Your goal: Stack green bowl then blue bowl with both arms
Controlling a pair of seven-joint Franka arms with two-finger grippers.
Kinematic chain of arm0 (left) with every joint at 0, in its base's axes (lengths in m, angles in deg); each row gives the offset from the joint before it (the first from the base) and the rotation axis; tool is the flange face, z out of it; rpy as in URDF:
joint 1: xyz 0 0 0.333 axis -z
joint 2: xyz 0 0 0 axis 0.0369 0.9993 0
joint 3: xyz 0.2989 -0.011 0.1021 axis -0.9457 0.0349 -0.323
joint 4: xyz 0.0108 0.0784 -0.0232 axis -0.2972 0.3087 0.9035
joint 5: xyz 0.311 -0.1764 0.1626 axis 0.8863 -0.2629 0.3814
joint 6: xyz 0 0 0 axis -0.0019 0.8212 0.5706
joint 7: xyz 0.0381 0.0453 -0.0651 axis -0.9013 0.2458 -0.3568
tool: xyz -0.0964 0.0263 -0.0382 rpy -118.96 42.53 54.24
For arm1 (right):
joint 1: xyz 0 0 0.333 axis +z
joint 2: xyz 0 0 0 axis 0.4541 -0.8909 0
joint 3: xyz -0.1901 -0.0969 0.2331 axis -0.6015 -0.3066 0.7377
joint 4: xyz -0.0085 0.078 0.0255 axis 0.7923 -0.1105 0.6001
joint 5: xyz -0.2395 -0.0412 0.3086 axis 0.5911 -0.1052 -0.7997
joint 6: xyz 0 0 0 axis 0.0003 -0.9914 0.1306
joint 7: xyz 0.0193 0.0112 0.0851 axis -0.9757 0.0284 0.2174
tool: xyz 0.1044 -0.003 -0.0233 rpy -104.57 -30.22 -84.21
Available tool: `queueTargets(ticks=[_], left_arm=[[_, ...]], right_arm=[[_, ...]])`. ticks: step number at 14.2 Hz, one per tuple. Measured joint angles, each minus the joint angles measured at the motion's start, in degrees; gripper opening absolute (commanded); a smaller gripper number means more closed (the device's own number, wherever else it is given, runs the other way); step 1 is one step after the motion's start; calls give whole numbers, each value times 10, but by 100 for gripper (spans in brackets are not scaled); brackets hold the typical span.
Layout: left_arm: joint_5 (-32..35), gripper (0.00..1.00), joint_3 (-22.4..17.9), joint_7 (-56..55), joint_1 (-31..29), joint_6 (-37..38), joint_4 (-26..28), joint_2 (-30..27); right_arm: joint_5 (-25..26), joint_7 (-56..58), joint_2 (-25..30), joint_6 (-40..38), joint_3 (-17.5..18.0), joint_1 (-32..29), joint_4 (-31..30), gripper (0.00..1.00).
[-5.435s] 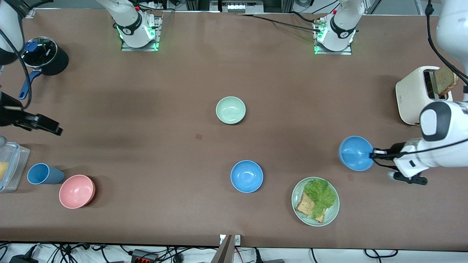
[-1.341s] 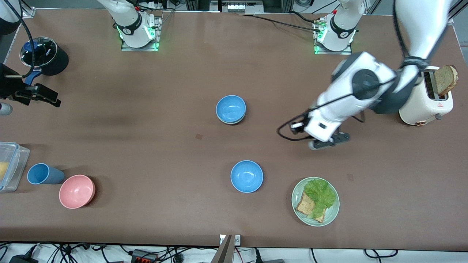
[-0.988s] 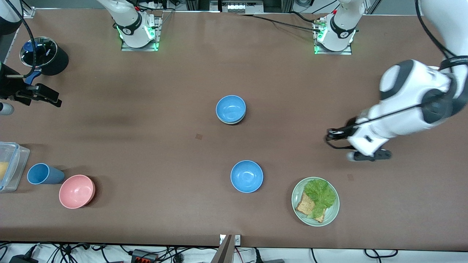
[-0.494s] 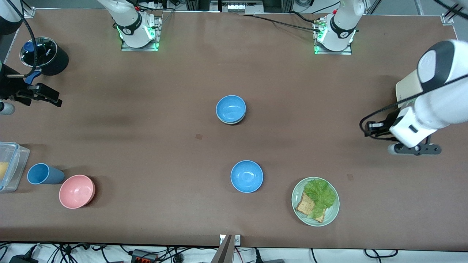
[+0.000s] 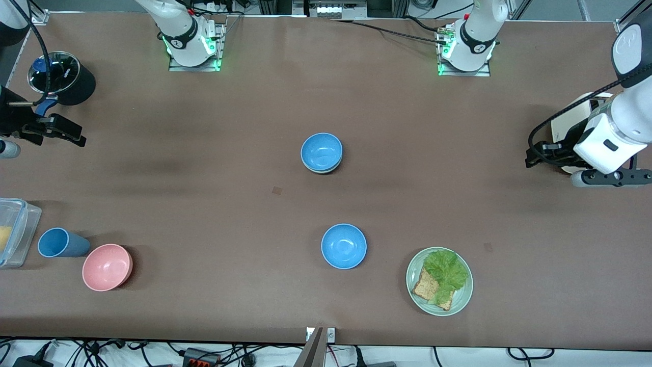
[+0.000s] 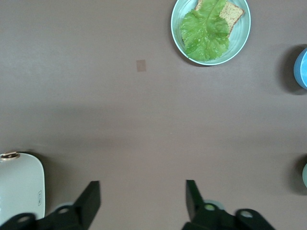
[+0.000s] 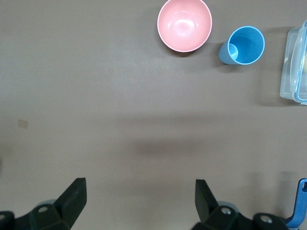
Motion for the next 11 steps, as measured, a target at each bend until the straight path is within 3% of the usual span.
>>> queueTargets(ticks=[11], left_arm=[[0, 100, -15, 2, 8, 38, -16, -1]], right_arm=[[0, 0, 24, 3, 1, 0, -29, 100]])
